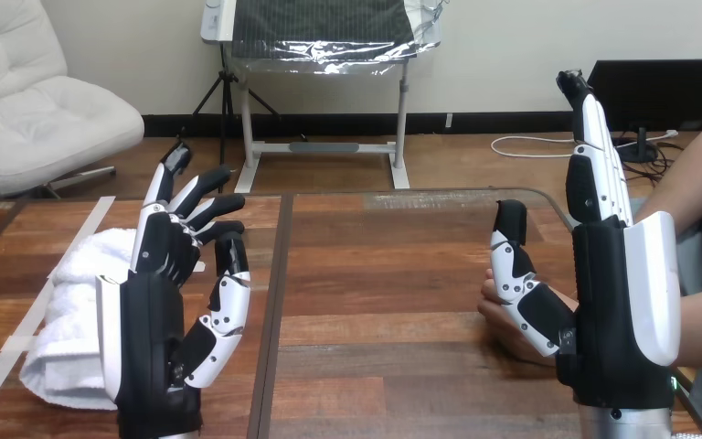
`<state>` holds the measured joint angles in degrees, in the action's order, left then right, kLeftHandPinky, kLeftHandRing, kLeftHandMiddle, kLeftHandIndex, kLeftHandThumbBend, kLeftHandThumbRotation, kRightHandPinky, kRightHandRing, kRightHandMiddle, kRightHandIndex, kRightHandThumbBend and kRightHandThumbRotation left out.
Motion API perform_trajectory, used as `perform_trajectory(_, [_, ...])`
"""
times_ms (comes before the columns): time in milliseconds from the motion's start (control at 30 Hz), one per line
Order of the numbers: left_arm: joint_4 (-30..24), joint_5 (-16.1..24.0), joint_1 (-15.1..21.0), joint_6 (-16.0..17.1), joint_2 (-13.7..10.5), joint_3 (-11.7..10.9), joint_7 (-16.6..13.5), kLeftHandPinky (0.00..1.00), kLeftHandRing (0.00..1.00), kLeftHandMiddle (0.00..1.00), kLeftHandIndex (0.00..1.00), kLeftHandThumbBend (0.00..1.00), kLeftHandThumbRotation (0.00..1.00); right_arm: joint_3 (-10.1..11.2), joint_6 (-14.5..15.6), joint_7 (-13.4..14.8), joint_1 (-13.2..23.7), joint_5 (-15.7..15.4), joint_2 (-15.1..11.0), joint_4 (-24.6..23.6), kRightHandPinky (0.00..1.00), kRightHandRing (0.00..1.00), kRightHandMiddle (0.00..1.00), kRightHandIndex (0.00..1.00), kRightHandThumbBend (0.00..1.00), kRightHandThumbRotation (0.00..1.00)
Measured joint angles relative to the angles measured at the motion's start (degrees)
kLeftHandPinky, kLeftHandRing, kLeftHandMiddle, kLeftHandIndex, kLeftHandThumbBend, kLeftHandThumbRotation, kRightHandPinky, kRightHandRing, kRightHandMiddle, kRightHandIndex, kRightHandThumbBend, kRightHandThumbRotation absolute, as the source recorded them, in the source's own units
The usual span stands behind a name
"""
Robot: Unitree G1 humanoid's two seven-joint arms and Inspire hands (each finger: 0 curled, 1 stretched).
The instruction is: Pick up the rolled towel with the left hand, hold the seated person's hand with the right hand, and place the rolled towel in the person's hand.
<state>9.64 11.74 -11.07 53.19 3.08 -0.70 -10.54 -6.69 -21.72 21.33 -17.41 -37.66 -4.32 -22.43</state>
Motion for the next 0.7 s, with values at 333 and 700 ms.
perform_trajectory(333, [0.0,0.0,0.0,0.0,0.0,0.0,0.0,0.65,0.74,0.81,0.91,0.17,0.31,0.0,0.0,0.0,0.0,-0.2,0.0,0.0,1.0,1.0,1.0,1.0,0.01,0.0])
perform_trajectory(700, [-1.3,2.4,-0.1,-1.2,0.0,-0.4,-1.4,0.69,0.77,0.83,0.9,0.24,0.35,-0.1,0.0,0.0,0.0,-0.3,0.0,0.0,1.0,1.0,1.0,1.0,0.01,0.0])
